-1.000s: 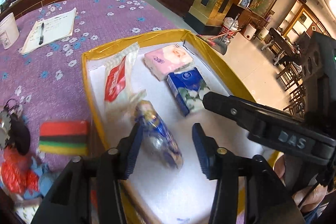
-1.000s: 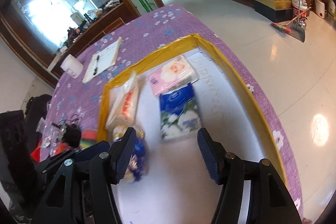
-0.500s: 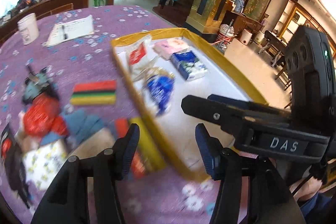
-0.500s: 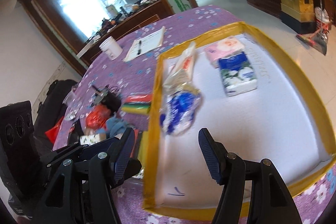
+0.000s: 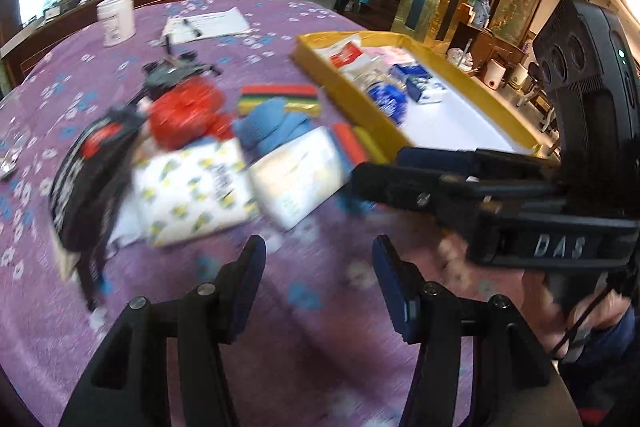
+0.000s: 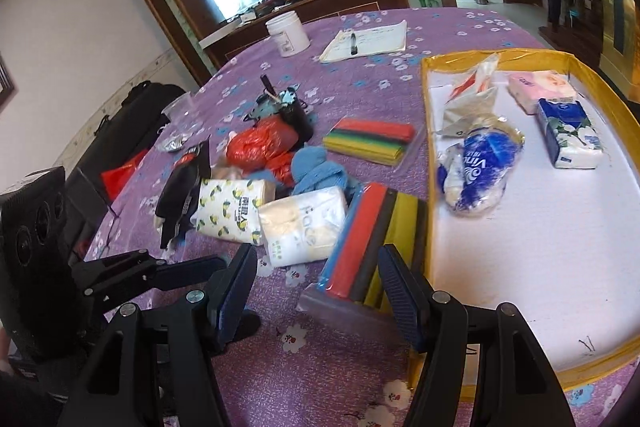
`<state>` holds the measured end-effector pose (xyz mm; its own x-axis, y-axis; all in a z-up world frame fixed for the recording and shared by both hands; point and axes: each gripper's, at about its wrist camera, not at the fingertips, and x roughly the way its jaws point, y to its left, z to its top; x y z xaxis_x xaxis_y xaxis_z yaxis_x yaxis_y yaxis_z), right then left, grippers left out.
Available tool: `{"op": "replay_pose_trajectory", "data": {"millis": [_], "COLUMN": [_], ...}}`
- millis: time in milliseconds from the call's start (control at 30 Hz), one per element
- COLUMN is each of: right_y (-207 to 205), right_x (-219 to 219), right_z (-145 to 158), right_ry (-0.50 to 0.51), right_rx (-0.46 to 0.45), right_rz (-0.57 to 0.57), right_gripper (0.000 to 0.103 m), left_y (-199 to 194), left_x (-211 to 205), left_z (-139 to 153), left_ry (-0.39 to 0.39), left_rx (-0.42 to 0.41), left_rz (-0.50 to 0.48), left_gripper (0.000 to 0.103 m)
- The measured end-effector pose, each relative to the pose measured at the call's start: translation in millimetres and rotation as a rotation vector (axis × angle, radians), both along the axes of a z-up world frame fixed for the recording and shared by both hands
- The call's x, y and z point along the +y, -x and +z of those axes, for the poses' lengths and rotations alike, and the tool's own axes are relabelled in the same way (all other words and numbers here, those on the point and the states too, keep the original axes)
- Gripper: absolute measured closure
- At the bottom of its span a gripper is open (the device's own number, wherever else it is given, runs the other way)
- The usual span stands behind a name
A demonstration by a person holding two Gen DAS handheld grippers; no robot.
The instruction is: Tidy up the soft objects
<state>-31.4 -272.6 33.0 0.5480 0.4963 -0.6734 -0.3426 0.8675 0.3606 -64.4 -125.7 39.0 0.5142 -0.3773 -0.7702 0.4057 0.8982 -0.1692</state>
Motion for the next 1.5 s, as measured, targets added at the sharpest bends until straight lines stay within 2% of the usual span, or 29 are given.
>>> {"op": "replay_pose_trajectory", "data": {"millis": [267, 333, 433, 500, 633, 700, 767, 900, 1033, 1100, 1133, 1167, 1233, 1433, 1500], "right_y": [12, 20, 32, 32, 29, 28, 28, 28, 28, 27, 27, 26, 27, 27, 30], "right_x": [22, 33, 44, 51, 53, 51, 49, 49, 47, 47, 46, 46, 46, 46, 50], "right_z": [-11, -14, -9, -11, -13, -14, -15, -15, -15, -15, -15, -15, -15, -15, -13], "right_ry": [0.057, 0.097, 0.121, 0.152, 0.14, 0.125, 0.115, 0.115, 0.106, 0.101, 0.099, 0.097, 0.098, 0.1, 0.1], "right_rx": [-0.057, -0.093, -0.161, -0.172, -0.157, -0.145, -0.142, -0.138, -0.133, -0.127, -0.126, -0.125, -0.127, -0.127, -0.126], "right_rz": [0.066, 0.092, 0.154, 0.18, 0.212, 0.211, 0.213, 0.217, 0.217, 0.219, 0.218, 0.217, 0.217, 0.227, 0.252], "right_gripper": [0.033, 0.028, 0.028, 0.028, 0.028, 0.028, 0.027, 0.027, 0.027, 0.027, 0.027, 0.027, 0.027, 0.027, 0.027], "left_y": [10, 9, 8, 7, -2, -13, -26, -63, -75, -80, -82, -84, -79, -31, -15], "left_x": [47, 59, 76, 86, 107, 117, 124, 127, 112, 109, 110, 111, 117, 145, 153], "left_z": [3, 6, 13, 20, 30, 31, 30, 11, -2, -7, -9, -11, -10, 0, -5], "left_ry": [-0.021, -0.024, -0.017, -0.022, -0.051, -0.086, -0.095, -0.107, -0.133, -0.154, -0.155, -0.167, -0.165, -0.058, -0.069], "left_rx": [-0.049, -0.059, -0.072, -0.098, -0.148, -0.157, -0.152, -0.056, -0.036, -0.032, -0.017, 0.006, 0.011, 0.076, 0.082], "left_rz": [0.07, 0.1, 0.135, 0.15, 0.203, 0.239, 0.235, 0.211, 0.154, 0.188, 0.2, 0.226, 0.278, 0.436, 0.478], "left_gripper": [0.047, 0.045, 0.044, 0.043, 0.027, 0.024, 0.02, 0.019, 0.019, 0.024, 0.046, 0.053, 0.057, 0.057, 0.057]}}
